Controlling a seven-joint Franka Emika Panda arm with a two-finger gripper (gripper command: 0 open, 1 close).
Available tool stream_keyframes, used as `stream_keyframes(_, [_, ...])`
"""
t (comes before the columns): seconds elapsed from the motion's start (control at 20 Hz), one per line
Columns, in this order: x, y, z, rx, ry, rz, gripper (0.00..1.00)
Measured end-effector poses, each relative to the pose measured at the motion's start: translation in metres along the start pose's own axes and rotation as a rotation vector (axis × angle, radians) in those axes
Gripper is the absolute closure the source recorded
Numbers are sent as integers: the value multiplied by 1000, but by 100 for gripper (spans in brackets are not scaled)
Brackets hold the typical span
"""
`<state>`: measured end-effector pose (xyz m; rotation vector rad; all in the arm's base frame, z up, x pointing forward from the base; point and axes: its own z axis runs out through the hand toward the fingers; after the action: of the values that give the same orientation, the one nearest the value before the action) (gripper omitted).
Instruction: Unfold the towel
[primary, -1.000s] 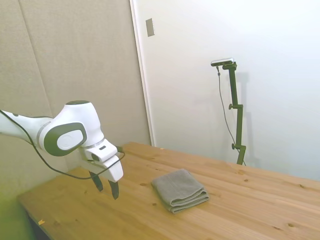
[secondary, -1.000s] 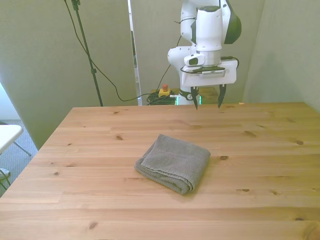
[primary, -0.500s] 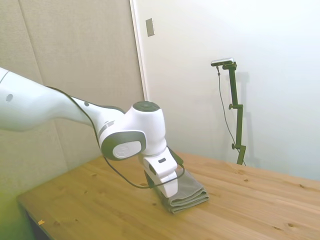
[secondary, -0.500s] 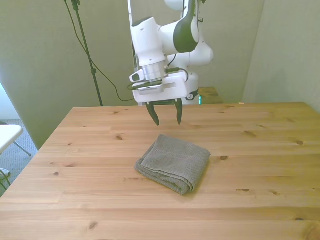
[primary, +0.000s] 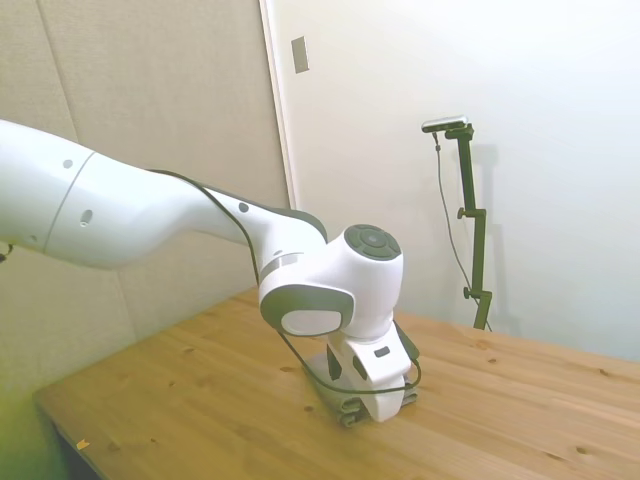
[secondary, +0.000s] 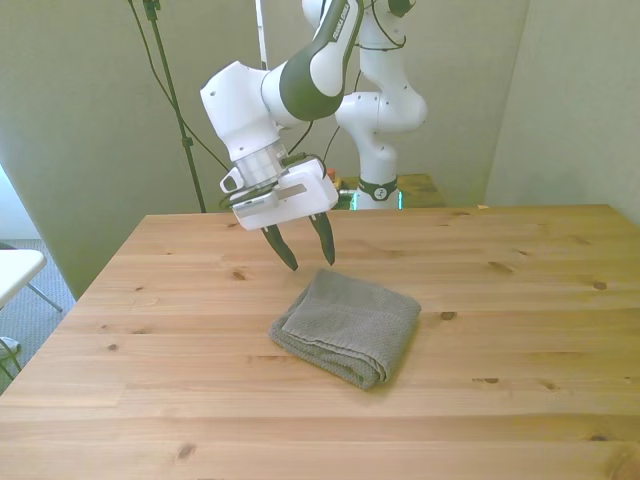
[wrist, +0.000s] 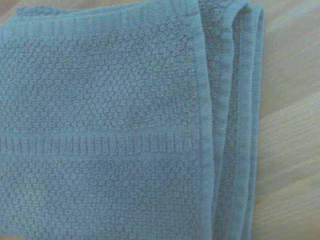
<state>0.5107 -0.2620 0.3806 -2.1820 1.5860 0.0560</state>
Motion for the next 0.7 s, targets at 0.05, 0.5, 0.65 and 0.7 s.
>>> stream_keyframes(0.05, [2, -1, 3, -4, -4, -7, 100])
stream_keyframes(0.5, [2, -6, 8, -6, -28, -56, 100])
stream_keyframes(0.65, [1, -7, 9, 2, -33, -69, 100])
stream_keyframes(0.7, [1, -7, 11, 7, -38, -71, 100])
